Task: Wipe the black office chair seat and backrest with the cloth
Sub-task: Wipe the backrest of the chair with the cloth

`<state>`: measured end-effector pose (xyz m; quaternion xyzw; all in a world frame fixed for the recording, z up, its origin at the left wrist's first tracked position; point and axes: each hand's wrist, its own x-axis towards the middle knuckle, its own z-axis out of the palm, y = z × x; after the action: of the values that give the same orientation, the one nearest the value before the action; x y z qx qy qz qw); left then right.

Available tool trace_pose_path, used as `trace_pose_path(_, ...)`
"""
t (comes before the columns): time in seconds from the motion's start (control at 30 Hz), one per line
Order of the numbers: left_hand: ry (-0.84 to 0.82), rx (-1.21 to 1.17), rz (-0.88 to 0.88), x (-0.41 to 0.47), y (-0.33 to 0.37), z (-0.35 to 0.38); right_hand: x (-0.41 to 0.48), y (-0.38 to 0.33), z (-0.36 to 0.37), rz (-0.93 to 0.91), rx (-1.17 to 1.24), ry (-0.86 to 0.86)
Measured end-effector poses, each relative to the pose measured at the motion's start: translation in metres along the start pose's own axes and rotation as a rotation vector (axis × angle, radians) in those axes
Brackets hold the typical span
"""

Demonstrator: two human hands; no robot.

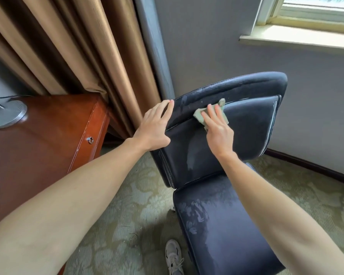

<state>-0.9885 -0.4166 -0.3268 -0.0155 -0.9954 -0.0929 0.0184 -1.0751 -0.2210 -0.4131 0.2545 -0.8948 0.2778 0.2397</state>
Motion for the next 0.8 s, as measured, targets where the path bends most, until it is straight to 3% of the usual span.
trace_pose_path(0.13, 0.088, 0.129, -0.06, 0.002, 0.016, 0.011, -0.001, -0.019, 0.008, 0.262, 0.167, 0.055)
trace_pose_path(0.3, 0.16, 0.17, -0.002, 0.026, 0.028, 0.01, -0.018, -0.037, 0.014, 0.224, 0.244, 0.014)
trace_pose_path(0.53, 0.074, 0.008, -0.094, 0.079, 0.06, -0.016, -0.022, -0.056, 0.019, 0.454, 0.313, -0.033)
trace_pose_path(0.8, 0.164, 0.063, -0.107, 0.085, 0.059, -0.007, -0.007, -0.034, 0.008, 0.44, 0.295, -0.035)
